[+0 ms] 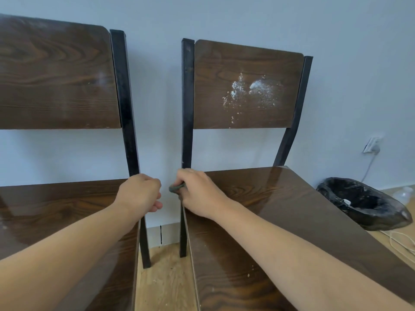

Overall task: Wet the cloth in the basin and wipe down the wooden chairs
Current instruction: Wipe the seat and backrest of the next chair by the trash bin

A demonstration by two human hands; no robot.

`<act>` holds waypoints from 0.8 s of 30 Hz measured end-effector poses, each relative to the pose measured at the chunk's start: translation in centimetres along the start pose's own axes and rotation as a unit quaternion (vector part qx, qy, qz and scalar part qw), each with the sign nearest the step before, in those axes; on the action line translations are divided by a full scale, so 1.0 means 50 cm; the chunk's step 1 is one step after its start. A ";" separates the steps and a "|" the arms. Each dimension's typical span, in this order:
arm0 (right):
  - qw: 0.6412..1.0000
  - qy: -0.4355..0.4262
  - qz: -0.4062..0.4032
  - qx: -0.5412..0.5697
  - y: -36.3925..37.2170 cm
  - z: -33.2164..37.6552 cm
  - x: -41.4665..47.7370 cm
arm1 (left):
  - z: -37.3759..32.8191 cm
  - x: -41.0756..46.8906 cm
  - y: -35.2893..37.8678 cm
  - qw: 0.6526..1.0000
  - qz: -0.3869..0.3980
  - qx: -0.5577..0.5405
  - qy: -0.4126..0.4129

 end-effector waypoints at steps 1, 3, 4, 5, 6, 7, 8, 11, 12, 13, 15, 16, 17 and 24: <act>1.000 0.013 -0.014 -0.024 -0.007 -0.014 0.004 | -0.004 0.007 0.012 1.000 0.007 -0.004 -0.005; 0.996 0.049 -0.034 -0.059 -0.030 -0.053 0.011 | -0.013 0.020 0.036 1.000 0.017 -0.020 -0.014; 0.994 0.070 -0.040 -0.073 -0.043 -0.080 0.009 | -0.016 0.025 0.045 0.999 0.020 -0.024 -0.018; 0.991 0.091 -0.048 -0.085 -0.058 -0.111 0.002 | -0.016 0.030 0.051 0.999 0.024 -0.021 -0.021; 0.988 0.112 -0.058 -0.095 -0.074 -0.146 -0.008 | -0.016 0.033 0.054 0.999 0.025 -0.017 -0.025; 0.983 0.132 -0.069 -0.104 -0.091 -0.183 -0.020 | -0.015 0.037 0.053 0.999 0.023 -0.011 -0.029; 0.979 0.155 -0.077 -0.112 -0.110 -0.221 -0.038 | -0.012 0.040 0.050 0.999 0.021 -0.009 -0.034; 0.950 0.253 -0.103 -0.150 -0.200 -0.362 -0.109 | -0.003 0.044 0.043 0.998 0.016 -0.011 -0.058; 0.930 0.306 -0.105 -0.174 -0.240 -0.415 -0.146 | 0.002 0.042 0.042 0.998 0.014 -0.007 -0.065; 0.906 0.363 -0.108 -0.188 -0.281 -0.467 -0.188 | 0.003 0.041 0.043 0.998 0.013 -0.003 -0.067; 0.862 0.452 -0.135 -0.183 -0.339 -0.527 -0.272 | 0.001 0.035 0.043 0.998 0.014 0.000 -0.066; 0.853 0.466 -0.164 -0.167 -0.354 -0.535 -0.302 | -0.003 0.036 0.044 0.998 0.017 0.002 -0.063; 0.853 0.460 -0.199 -0.149 -0.358 -0.534 -0.314 | -0.005 0.041 0.044 0.998 0.018 0.002 -0.063; 0.972 0.185 -0.135 -0.062 -0.249 -0.411 -0.160 | -0.005 0.061 0.078 0.998 0.029 -0.005 -0.059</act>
Point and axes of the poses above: each hand's wrist, its own x-axis towards the middle knuckle, its own y-axis out of the palm, z = x × y, the point moved 2 cm from there along x, towards the middle knuckle, and after that the axes turned 10 degrees about z, right-handed, at the moved point
